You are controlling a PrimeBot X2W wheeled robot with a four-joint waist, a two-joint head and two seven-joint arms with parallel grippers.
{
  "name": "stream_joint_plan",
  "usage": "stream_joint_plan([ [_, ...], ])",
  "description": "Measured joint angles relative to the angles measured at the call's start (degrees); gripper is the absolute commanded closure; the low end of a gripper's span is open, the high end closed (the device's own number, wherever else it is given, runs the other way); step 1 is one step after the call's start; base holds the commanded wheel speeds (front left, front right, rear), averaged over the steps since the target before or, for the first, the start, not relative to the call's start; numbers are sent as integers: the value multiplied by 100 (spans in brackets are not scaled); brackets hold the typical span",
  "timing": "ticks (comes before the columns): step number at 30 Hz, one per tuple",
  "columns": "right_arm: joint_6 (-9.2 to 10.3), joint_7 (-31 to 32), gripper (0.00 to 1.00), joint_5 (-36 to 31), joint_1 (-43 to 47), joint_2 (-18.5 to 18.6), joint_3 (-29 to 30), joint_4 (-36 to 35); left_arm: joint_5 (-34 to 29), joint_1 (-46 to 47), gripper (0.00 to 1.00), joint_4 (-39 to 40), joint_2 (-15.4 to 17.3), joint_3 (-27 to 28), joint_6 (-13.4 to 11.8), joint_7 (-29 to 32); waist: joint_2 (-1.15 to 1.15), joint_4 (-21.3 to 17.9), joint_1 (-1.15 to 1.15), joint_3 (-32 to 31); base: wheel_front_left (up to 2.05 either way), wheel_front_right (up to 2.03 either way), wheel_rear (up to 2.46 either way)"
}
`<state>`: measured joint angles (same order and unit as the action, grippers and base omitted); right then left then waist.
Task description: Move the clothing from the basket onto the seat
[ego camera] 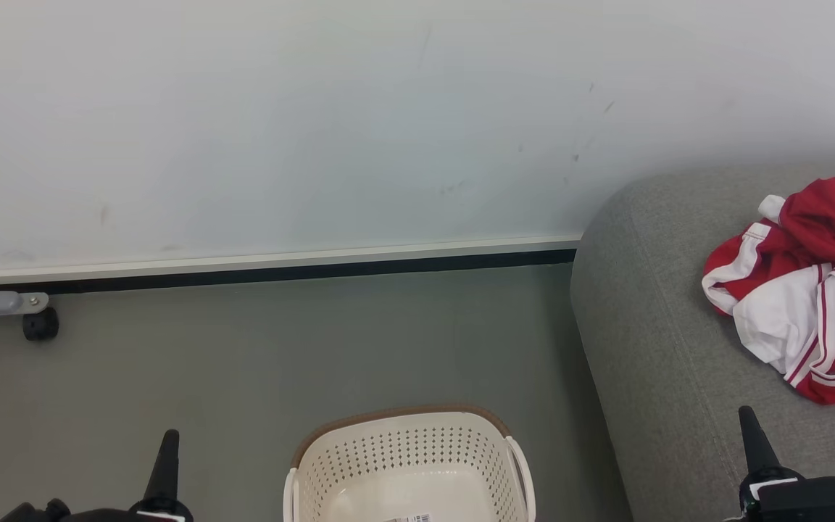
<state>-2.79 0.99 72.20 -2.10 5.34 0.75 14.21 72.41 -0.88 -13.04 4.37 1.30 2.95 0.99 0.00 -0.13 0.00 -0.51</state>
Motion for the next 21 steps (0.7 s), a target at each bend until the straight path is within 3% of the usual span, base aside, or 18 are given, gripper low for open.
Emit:
stream_joint_plan([
  [21,-330,446,100,1557,-215,-224,553,232,1503,428,100,-303,-143,319,319,441,0,11,0,50,0,0,0],
])
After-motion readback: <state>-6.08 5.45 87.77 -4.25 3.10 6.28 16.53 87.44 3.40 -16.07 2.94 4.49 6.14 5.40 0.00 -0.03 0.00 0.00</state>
